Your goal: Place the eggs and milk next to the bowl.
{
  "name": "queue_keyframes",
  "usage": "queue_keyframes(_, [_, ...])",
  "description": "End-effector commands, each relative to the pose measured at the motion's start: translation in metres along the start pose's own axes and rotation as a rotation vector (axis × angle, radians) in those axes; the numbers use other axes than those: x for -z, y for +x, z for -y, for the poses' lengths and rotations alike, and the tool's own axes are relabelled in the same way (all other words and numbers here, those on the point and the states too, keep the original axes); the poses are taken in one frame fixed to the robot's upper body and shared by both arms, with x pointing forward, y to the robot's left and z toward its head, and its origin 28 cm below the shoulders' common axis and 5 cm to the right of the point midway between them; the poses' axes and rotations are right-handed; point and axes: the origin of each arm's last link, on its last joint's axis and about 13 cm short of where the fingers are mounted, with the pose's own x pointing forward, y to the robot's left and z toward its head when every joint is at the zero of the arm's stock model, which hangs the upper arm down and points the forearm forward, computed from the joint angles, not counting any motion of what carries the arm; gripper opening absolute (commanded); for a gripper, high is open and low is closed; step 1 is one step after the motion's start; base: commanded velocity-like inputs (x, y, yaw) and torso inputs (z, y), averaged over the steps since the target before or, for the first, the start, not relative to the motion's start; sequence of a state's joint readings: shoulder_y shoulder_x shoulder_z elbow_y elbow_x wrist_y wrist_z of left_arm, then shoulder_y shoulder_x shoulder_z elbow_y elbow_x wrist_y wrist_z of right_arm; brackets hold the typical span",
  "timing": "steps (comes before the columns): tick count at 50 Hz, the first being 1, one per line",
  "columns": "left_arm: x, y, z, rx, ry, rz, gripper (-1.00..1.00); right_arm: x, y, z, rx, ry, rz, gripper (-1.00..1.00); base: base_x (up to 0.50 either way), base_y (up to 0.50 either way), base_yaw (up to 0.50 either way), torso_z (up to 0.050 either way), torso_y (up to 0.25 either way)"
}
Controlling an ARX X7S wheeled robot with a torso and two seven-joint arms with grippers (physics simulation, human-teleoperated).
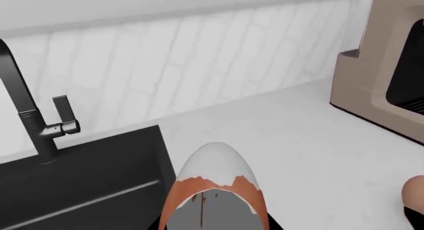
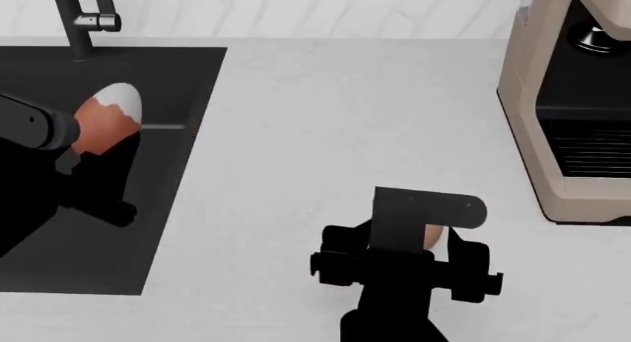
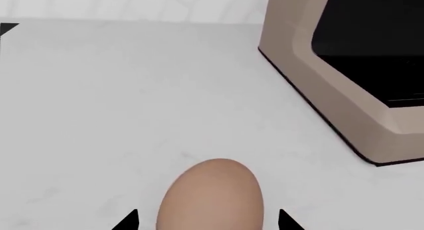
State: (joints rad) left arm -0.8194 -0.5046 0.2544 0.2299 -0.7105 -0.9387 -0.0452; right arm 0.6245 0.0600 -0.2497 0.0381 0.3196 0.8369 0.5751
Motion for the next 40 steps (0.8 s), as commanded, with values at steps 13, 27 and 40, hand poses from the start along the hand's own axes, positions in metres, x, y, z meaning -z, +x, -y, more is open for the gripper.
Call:
queue_keyframes(13, [0.003, 0.001, -0.002, -0.011, -0.005, -0.010, -1.00, 0.006, 0.024, 0.000, 0.028, -0.013, -0.032, 1.00, 0.00, 0.00, 0.00, 0.000, 0.001])
queue_keyframes(27, [0.004, 0.000, -0.001, -0.011, -0.004, -0.011, -1.00, 0.007, 0.026, -0.003, 0.028, -0.016, -0.044, 1.00, 0.00, 0.00, 0.00, 0.000, 0.000])
queue_keyframes(40, [0.005, 0.001, -0.002, -0.008, -0.005, -0.009, -1.00, 0.006, 0.025, -0.003, 0.045, -0.056, -0.038, -1.00, 0.00, 0.00, 0.00, 0.000, 0.000])
